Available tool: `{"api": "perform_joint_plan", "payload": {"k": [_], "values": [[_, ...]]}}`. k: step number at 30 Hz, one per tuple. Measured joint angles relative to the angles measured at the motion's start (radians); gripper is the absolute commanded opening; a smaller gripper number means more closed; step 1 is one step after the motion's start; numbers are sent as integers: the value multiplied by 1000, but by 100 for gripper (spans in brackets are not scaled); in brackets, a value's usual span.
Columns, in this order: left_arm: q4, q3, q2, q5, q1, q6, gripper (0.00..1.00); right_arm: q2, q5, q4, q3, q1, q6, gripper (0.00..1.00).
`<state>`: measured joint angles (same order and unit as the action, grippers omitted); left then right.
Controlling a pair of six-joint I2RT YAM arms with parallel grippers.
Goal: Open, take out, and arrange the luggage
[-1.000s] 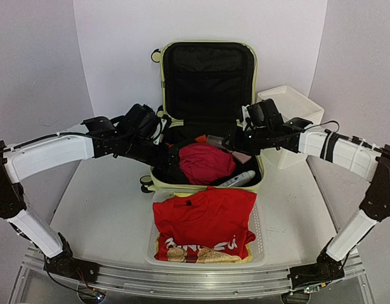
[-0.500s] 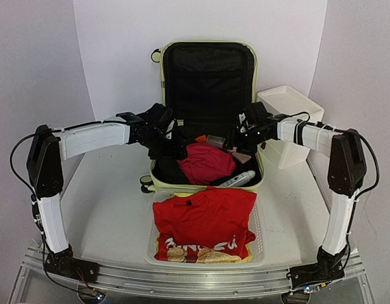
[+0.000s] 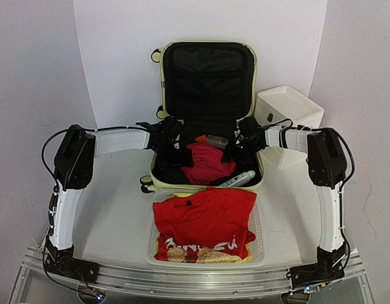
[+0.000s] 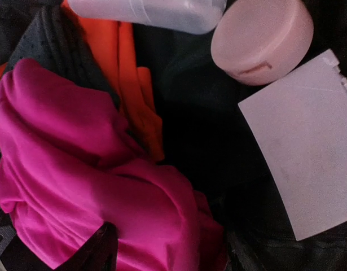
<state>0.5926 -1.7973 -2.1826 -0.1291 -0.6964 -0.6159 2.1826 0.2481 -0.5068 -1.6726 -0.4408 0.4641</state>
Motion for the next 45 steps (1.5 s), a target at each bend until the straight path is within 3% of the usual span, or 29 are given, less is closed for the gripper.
{"api": "perform_joint_plan", "payload": {"k": [2,4,6,9,13,16,18,26,33,35,41,45], "values": [[-3,-19,-28,-12,4,-19,67,25,5,-2,-9,2,-1,47],[-2,-38,-48,-26,9,-39,55,48,15,-1,-19,3,1,30],[-4,-56,-63,-36,13,-61,45,61,28,-3,-27,4,1,19],[-19,-63,-74,-49,21,-80,39,63,48,-5,-36,5,7,1],[-26,-63,-78,-52,23,-93,44,63,62,-3,-42,6,6,0],[-31,-63,-77,-57,23,-97,62,57,66,-5,-40,6,8,0],[-41,-64,-77,-69,23,-97,68,40,73,-6,-32,7,8,0],[-60,-51,-66,-62,22,-109,69,-63,90,-5,-18,8,7,0],[-63,-14,-14,-12,21,-106,88,-72,103,-6,-17,8,7,0],[-63,-13,-1,4,21,-98,86,-71,104,-6,-17,8,7,0],[-76,-14,3,25,21,-89,67,-71,106,-6,-17,8,7,0],[-79,-40,-21,10,21,-92,69,-72,108,-6,-17,8,7,0]]}}
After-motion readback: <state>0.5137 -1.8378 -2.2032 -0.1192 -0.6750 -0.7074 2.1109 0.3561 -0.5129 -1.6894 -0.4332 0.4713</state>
